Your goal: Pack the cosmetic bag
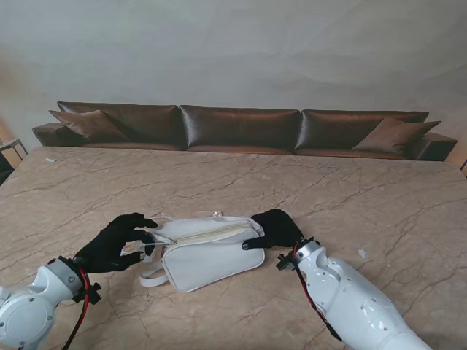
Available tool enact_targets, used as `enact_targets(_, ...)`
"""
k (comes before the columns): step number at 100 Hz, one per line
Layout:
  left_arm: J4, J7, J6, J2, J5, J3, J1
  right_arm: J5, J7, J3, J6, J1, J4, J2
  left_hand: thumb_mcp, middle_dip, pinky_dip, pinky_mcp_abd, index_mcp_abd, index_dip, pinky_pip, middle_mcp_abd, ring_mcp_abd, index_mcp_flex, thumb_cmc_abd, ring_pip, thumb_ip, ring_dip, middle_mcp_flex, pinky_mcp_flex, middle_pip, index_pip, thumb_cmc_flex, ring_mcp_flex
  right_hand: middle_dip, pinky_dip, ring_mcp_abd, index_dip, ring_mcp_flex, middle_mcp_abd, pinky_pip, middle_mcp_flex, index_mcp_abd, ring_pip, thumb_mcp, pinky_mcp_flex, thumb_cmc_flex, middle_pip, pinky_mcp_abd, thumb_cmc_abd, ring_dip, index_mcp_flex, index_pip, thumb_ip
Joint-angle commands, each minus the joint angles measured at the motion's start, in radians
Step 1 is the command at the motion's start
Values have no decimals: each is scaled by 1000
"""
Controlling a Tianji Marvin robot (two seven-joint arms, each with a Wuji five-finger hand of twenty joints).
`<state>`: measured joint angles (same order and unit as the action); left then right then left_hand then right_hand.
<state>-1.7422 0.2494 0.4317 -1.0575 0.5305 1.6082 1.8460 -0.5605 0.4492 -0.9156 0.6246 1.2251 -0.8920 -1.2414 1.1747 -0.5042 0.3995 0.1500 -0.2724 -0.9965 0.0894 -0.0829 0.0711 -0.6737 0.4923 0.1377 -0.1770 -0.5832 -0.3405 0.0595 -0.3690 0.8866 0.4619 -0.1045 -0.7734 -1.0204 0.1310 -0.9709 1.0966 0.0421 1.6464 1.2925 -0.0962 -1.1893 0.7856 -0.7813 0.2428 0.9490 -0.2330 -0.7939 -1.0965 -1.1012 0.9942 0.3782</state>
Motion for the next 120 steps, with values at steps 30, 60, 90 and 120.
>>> enact_targets(30,-24,-56,2,1,34,-36,14,-49,-28,-45,-39,39,-66,53,-218,-1,70,-40,30,-72,30,-28,-35,34,-116,0,17,-3,12,11,-10,154,116,-6,8,-8,22,35,-58,53,33,-36,-329,56,653,62,673,14,22,91,26,-85,74,-121)
enact_targets(60,-43,-100,-7,-7,58,-57,17,-166,-148,-96,-124,102,-260,113,-318,-18,116,-45,7,-110,41,-34,-34,71,-162,17,11,-15,-5,13,-32,135,162,-22,238,-6,-95,426,-412,63,-243,-565,-125,411,547,339,57,-228,99,-50,191,507,-248,-225)
enact_targets(90,-57,-112,-18,-10,63,-72,14,-210,-315,-152,-183,148,-464,149,-343,-20,132,-44,0,-120,48,-35,-33,75,-169,23,10,-18,-8,14,-34,130,172,-26,481,192,-55,704,-697,-42,-769,-992,128,832,471,623,-211,-411,98,-158,521,881,-498,-138)
enact_targets(120,-57,-125,-30,-11,70,-96,11,-161,-545,-177,-236,161,-632,179,-352,-22,146,-44,12,-117,53,-35,-32,71,-169,27,6,-19,-15,17,-39,122,181,-29,548,360,35,768,-813,-200,-1010,-1120,293,1025,492,698,-275,-536,110,-158,716,945,-643,-121)
